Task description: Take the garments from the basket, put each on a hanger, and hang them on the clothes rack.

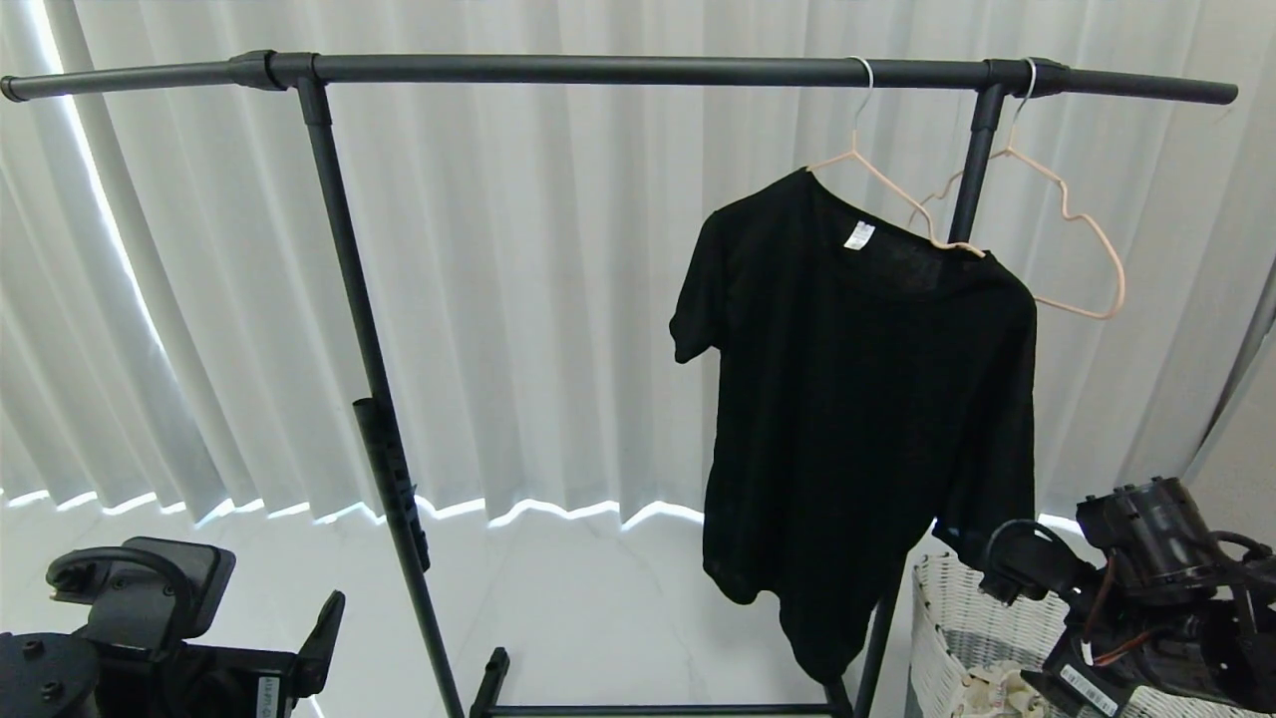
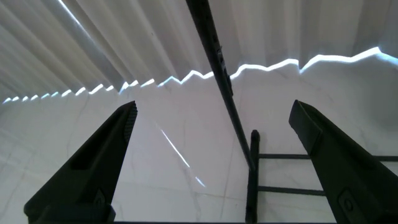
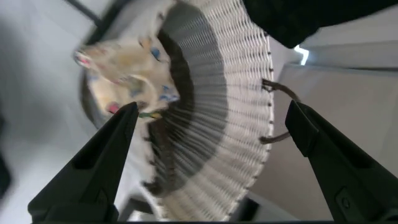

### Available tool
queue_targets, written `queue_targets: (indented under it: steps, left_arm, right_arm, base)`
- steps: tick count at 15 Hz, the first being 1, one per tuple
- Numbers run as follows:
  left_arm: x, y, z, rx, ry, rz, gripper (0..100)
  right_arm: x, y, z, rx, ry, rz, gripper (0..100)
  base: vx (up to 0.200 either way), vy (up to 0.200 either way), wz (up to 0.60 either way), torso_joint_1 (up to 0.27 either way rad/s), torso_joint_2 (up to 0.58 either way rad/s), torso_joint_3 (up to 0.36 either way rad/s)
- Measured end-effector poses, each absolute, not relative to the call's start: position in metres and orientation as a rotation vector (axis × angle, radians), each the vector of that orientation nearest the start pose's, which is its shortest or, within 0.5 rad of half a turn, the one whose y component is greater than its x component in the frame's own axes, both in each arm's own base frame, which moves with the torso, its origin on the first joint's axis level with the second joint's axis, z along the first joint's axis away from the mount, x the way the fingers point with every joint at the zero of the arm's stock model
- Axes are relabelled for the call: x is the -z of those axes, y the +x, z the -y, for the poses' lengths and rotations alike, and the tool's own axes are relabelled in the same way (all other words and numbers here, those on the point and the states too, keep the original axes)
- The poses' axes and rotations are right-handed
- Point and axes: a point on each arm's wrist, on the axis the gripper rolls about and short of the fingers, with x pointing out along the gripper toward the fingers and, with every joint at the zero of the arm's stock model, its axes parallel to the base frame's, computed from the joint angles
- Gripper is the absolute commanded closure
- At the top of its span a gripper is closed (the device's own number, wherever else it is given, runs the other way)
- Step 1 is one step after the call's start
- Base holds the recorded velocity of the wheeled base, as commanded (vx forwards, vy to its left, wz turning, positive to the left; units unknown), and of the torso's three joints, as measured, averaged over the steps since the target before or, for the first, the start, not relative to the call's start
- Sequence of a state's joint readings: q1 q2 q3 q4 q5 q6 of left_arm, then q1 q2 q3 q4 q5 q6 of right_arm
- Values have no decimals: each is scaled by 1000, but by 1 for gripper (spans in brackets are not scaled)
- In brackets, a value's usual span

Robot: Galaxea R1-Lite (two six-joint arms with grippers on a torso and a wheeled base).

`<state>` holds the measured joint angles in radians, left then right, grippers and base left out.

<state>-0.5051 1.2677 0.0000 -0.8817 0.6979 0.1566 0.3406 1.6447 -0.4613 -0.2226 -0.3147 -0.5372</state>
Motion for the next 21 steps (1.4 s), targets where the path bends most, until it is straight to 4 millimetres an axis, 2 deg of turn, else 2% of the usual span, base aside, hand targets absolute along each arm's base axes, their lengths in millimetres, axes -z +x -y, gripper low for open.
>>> queue_targets:
  steps: [3,8,13,14,18,21]
  left_arm:
    - [-104,117,49,-159,381,-344,0]
    - [-99,119,51,-144,397,-377,0]
    - [-97,120,52,-138,402,-391,0]
    - [-97,121,52,-138,403,-392,0]
    - [-96,121,52,-137,407,-397,0]
    - [-95,121,52,-136,415,-406,0]
  right_arm:
    - [-67,219,-57,-274,-847,-963,0]
    - [-55,232,-60,-316,-836,-1001,0]
    - [-40,247,-62,-258,-856,-998,0]
    - [-38,252,-63,-242,-851,-967,100]
    - [-25,248,-62,-249,-863,-1005,100]
    - [-30,243,-63,-268,-882,-992,100]
  base:
    - [0,0,0,0,0,0]
    - [0,0,0,0,0,0]
    - [0,0,0,0,0,0]
    - [0,0,0,0,0,0]
    - [0,0,0,0,0,0]
    - [0,0,0,0,0,0]
